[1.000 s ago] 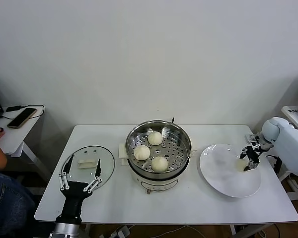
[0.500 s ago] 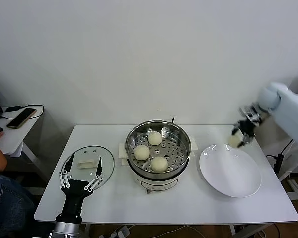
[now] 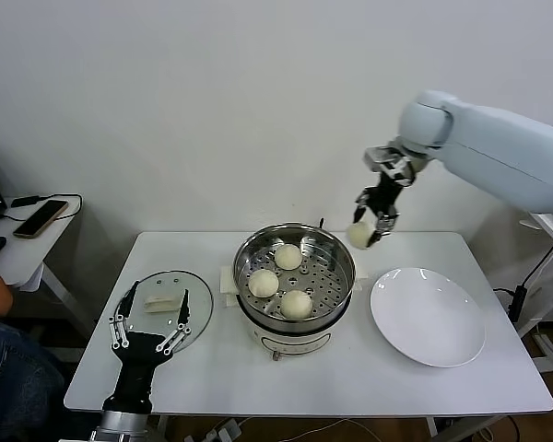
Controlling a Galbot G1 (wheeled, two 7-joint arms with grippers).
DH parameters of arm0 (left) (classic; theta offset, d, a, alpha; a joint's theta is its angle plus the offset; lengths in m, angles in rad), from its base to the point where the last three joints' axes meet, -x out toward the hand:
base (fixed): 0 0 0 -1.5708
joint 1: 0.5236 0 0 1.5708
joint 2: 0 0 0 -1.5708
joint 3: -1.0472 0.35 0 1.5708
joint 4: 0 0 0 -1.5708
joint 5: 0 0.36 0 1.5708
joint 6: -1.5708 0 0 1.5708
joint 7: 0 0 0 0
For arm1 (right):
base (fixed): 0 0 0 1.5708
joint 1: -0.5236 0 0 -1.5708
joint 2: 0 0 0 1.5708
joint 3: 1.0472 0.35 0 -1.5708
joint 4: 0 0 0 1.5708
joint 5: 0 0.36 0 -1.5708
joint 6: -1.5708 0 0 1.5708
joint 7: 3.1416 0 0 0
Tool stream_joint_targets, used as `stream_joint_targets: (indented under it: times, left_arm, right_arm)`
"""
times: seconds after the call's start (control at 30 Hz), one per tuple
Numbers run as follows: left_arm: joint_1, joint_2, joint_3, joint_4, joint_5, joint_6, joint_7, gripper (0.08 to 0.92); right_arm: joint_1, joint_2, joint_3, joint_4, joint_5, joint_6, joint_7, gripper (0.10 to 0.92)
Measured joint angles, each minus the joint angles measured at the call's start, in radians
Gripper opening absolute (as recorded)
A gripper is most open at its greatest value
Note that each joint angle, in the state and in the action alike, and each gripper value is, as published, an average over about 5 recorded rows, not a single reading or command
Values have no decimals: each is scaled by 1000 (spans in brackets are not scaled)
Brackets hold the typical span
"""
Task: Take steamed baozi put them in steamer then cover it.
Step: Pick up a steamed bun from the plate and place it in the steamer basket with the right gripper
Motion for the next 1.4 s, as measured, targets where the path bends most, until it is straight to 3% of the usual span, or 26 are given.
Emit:
stream_joint_targets:
  times: [0.6,1.17,1.3,1.4]
  left_arm:
    - [-9,-4,-13,6,-3,0,-6,823]
    - [-6,-4,-20,6,-5,0,-10,823]
    - [-6,-4,-21,6,-5,0,-11,823]
    - [-6,-5,-22,6,-5,1,-11,823]
  right_arm:
    - [-72,170,-88,-20,26,-55,84,645]
    - [-150,200,-90,-45,-48,-55,87,646]
    - [-160,197,-86,-48,-64,-52,90,673]
    - [-166,193,-81,-47,-73,-51,94,741]
